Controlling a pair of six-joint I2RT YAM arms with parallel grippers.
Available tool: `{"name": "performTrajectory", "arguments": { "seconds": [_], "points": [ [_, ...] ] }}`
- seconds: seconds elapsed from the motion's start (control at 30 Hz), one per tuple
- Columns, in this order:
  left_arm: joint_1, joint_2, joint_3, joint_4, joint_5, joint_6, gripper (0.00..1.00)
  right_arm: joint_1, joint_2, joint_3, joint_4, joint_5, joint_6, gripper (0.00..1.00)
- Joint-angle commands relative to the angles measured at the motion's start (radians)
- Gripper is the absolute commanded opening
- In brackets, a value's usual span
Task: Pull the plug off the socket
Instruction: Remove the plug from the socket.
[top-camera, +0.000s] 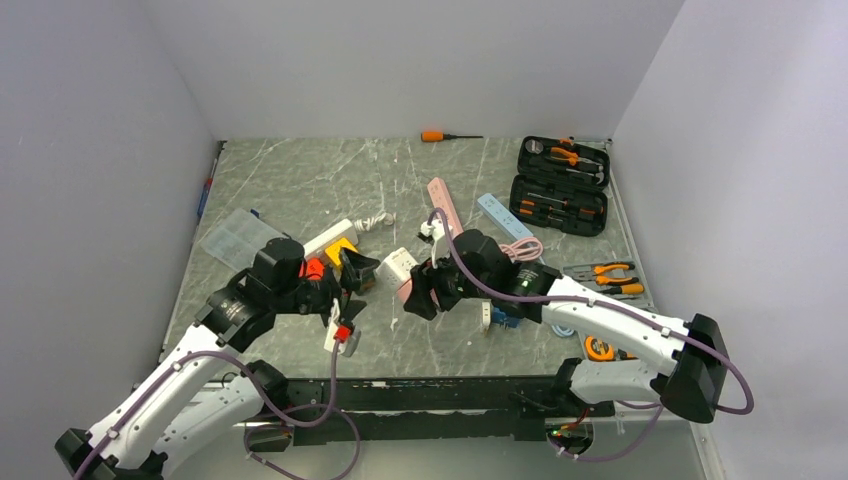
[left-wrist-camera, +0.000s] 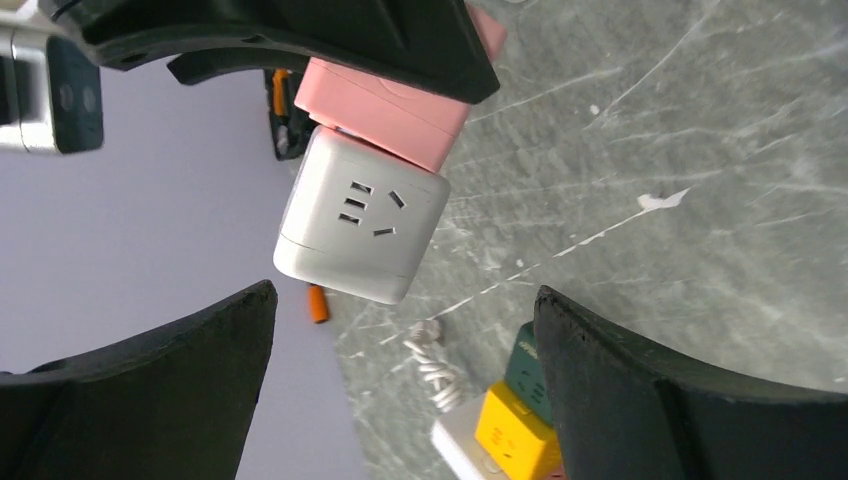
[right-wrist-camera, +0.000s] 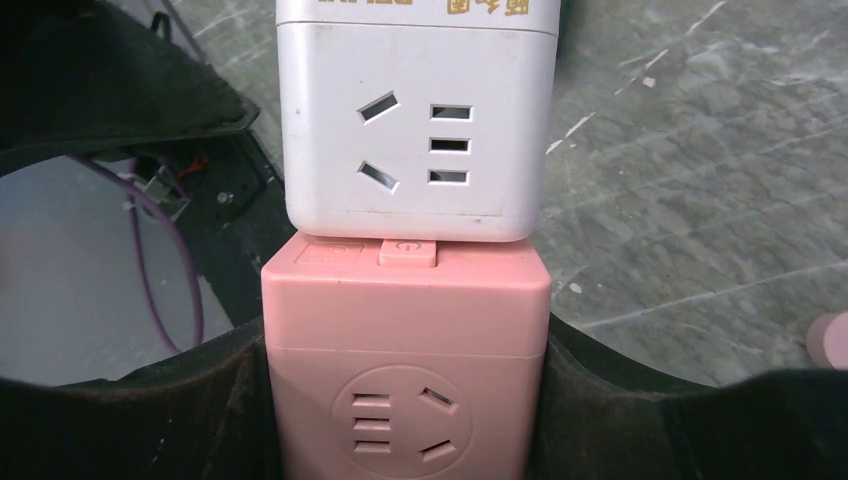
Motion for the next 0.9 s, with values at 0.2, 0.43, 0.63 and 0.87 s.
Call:
{"name": "performTrajectory", "arguments": {
  "seconds": [0.2,0.43,0.63,0.87],
  "points": [
    [-0.018,-0.049,-0.047,0.118,-0.006,0.216,0.99,-0.039,-0.004,0.116,0.021,-0.263,-0.066,0.00],
    [-0.064,-0.040,-0.079,0.173,-0.035,0.316,0.99,-0.039,0.045,0.168,0.016,-0.320,-0.072,0.00],
    [-0.107,-0.004,-0.057,0.202,-0.069,0.330,0.99,-0.039,0.068,0.183,0.014,-0.336,-0.076,0.00],
    [-0.131,0.025,-0.039,0.173,-0.085,0.388,0.92,-0.039,0.093,0.196,0.017,-0.342,-0.086,0.00]
  ]
}}
